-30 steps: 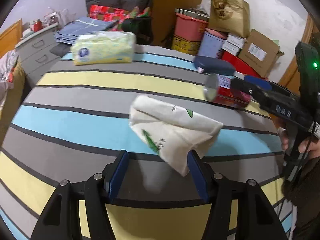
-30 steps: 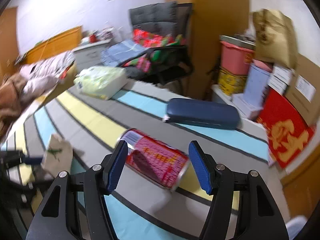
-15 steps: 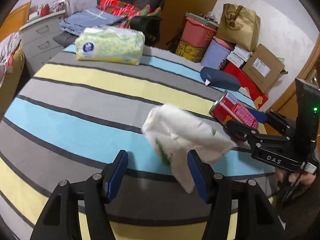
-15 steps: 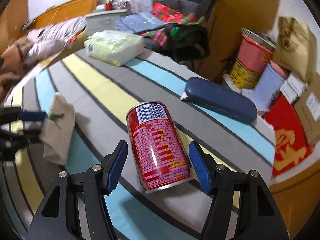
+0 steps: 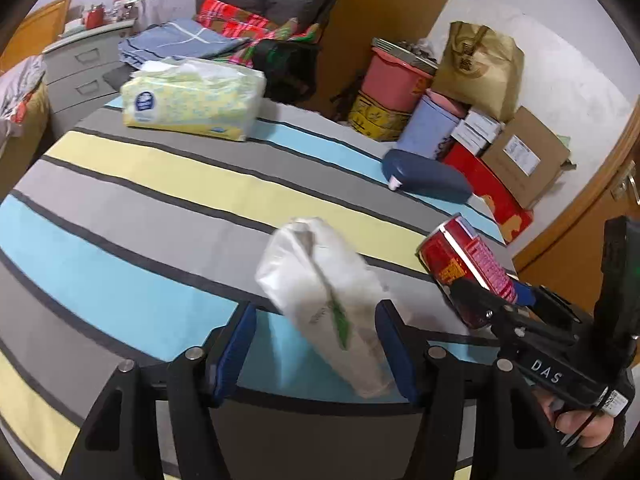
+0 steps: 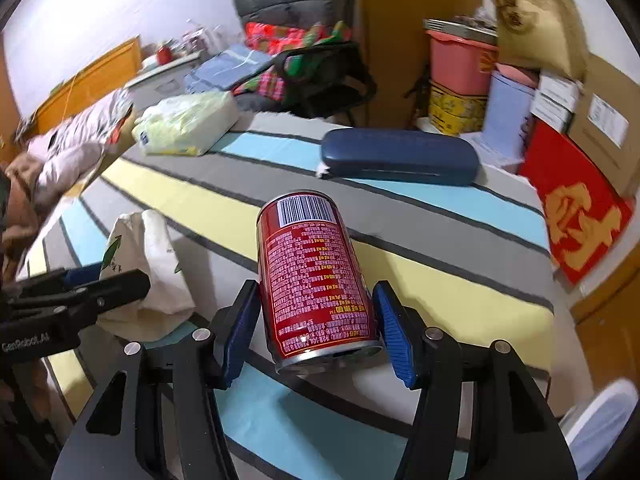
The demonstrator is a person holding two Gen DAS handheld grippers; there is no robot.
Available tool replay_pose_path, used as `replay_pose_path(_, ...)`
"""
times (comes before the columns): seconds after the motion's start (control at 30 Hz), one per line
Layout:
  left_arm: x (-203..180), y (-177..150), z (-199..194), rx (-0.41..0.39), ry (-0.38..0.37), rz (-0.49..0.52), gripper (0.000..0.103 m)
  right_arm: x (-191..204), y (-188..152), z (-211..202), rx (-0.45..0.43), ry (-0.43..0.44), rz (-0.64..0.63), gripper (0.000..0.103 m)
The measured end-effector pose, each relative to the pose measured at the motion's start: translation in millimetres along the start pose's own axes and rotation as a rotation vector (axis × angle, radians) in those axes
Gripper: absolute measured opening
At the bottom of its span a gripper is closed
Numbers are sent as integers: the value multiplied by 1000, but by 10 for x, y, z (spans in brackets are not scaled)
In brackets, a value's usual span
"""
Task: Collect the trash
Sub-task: 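Carry the bag and can over the trash bin with both tools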
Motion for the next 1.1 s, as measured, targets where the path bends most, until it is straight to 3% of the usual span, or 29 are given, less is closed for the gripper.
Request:
replay_pose_path(0.13, -67, -23, 20, -5, 0, 40, 31, -46, -17, -38, -15, -7, 40, 59)
replay_pose_path(0.3, -158, -10, -62, -33, 9, 108, 19, -62, -47, -126, -41, -10, 74, 59)
replay_pose_path(0.73, -496, -113, -456, -78, -53, 194, 18, -121, -214, -559, -159, -78, 161, 56)
replay_pose_path(1.1, -1150, -276, -763, -100, -152, 305, 18, -248, -367, -1055, -262, -142, 220, 55)
Point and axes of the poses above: each gripper's, at about its wrist camera, not at the fingertips, and z roughly the way its jaws point, x to its left, y to its top, the point moved 2 cm from there along z, roughly the way its jaws point, and after that the axes turned 5 degrees about -x, right-handed, at the moved point
